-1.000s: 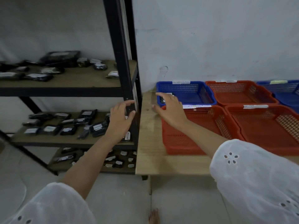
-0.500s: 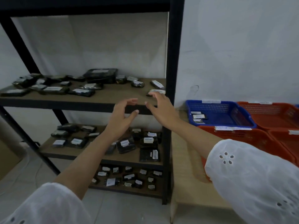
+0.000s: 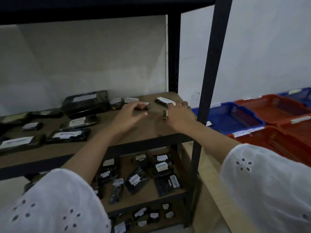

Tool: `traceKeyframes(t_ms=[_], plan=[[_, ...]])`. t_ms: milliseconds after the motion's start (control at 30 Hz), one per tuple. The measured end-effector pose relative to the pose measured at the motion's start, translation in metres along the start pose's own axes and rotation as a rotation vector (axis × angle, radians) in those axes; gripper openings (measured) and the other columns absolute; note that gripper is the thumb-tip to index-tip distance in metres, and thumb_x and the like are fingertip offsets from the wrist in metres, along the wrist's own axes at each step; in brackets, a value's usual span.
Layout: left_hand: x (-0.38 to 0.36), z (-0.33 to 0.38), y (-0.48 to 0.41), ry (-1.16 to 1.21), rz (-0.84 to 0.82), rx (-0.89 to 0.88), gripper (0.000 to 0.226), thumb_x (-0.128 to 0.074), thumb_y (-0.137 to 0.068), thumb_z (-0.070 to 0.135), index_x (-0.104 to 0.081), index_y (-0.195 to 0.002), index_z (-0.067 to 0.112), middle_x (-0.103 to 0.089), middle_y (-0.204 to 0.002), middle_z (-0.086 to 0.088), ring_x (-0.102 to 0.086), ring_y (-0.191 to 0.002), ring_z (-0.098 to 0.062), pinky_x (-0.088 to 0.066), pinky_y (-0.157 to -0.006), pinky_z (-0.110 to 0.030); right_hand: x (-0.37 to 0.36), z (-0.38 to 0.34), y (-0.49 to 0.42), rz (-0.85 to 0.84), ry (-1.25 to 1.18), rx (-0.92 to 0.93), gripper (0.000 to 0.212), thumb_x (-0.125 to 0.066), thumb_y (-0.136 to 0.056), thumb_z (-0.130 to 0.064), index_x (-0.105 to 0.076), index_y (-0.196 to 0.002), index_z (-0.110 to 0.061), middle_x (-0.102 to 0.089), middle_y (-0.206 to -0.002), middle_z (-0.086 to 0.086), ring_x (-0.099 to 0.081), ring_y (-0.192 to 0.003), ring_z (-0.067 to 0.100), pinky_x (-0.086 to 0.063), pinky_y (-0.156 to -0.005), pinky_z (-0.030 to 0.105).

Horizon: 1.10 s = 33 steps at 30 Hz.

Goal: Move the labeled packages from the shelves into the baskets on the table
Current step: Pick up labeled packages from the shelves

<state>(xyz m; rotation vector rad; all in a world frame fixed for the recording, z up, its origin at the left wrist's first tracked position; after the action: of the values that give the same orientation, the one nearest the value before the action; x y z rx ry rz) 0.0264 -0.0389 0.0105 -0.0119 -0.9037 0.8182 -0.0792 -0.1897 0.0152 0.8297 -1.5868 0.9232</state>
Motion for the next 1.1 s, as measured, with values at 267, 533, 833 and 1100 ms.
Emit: traceKeyframes(t_ms=[267, 533, 833, 1100], plan=[[-0.018, -0.038, -0.067, -0.317, -0.138, 0.253, 0.047, -0.034, -0.101, 0.036, -0.033, -0.145, 0.02, -0.028, -0.153, -0.007, -0.017, -0.141, -0.031, -0.022, -0.113, -0.046, -0.007, 0.011, -0.016, -0.054, 0.019, -0.079, 0.048, -0.043, -0.096, -0.034, -0.037, -0.139, -0.012, -0.041, -0.134, 0.019, -0.037, -0.122, 0.035, -0.034, -0.1, 0.045], [-0.025, -0.051, -0.074, -0.409, -0.066, 0.262, 0.038, -0.034, -0.101, 0.031, -0.046, -0.137, 0.027, -0.032, -0.146, -0.012, -0.024, -0.135, -0.037, -0.028, -0.107, -0.046, -0.012, 0.014, -0.019, -0.05, 0.055, -0.122, 0.04, -0.039, -0.098, -0.022, -0.038, -0.135, -0.008, -0.04, -0.132, 0.019, -0.038, -0.119, 0.037, -0.035, -0.097, 0.044], [-0.012, -0.048, -0.052, -0.193, -0.041, 0.232, 0.031, -0.065, -0.087, 0.022, -0.057, -0.116, 0.023, -0.05, -0.131, -0.012, -0.05, -0.116, -0.026, -0.038, -0.094, -0.029, -0.009, 0.015, -0.021, -0.183, 0.042, -0.219, 0.049, -0.041, -0.097, -0.019, -0.028, -0.143, -0.009, -0.032, -0.137, 0.02, -0.033, -0.125, 0.042, -0.035, -0.1, 0.049], [0.007, -0.032, -0.015, 0.205, 0.125, 0.298, 0.029, -0.078, -0.073, 0.011, -0.062, -0.093, 0.025, -0.06, -0.122, -0.006, -0.056, -0.111, -0.021, -0.047, -0.092, -0.032, -0.007, 0.02, -0.029, -0.135, -0.16, -0.231, 0.056, -0.056, -0.094, -0.034, -0.037, -0.14, -0.009, -0.043, -0.136, 0.019, -0.037, -0.125, 0.033, -0.032, -0.103, 0.04]])
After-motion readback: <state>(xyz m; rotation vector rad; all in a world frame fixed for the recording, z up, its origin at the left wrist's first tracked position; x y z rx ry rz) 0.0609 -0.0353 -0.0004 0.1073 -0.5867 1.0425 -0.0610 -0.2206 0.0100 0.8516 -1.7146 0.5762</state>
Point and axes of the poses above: each hand's wrist, its own y-axis away from the middle knuckle, its own x-axis out of the back of the hand, z = x × y, the point moved 2 cm from there along -y, towards the middle knuckle
